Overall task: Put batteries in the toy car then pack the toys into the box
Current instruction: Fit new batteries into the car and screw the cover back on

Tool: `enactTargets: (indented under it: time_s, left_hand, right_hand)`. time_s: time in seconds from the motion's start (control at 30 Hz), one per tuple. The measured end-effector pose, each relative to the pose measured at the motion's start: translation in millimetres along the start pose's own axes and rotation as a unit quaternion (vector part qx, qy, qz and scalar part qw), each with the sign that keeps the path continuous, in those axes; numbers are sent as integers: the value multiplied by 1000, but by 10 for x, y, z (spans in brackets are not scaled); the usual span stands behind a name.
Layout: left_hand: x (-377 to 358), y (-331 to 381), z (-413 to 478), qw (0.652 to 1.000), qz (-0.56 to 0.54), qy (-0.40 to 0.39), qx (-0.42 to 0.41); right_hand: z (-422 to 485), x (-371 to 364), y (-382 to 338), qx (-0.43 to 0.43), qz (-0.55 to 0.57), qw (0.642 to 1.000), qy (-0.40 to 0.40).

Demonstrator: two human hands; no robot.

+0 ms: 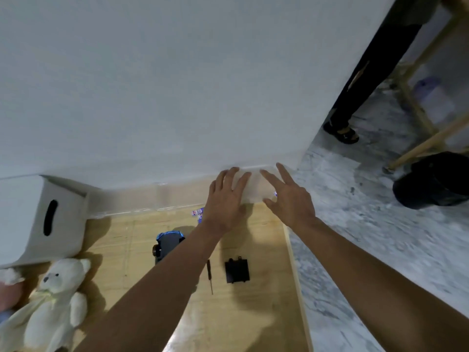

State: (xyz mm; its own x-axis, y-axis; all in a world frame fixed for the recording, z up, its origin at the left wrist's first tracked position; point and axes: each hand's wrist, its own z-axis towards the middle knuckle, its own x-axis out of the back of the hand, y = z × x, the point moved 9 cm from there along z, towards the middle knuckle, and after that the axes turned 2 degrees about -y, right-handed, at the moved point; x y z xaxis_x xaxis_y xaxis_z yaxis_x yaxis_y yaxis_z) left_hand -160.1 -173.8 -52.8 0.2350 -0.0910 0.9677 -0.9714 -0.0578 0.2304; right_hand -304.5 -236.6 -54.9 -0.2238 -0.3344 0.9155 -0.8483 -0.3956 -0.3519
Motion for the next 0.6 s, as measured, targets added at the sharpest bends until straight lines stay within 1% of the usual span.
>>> enactTargets:
  time_s: [0.1,0.2,0.37,0.5,0.6]
  left_hand:
    - [-61,-14,19,998,48,32,12]
    - [-78,-5,35,995,82,58,-2]
    - [-97,-19,36,993,102,53,-1]
    - [-103,-29,33,990,127,55,-5]
    - [-99,-26,36,989,137,63,-10]
  right_hand:
    - [-38,-53,24,12,8,1000,8]
    - [-54,-5,14,5,46,998,37]
    - [-49,-13,23,8,66,997,44]
    - [-24,-38,48,5,64,998,17]
    - [-25,-16,35,11,60,998,15]
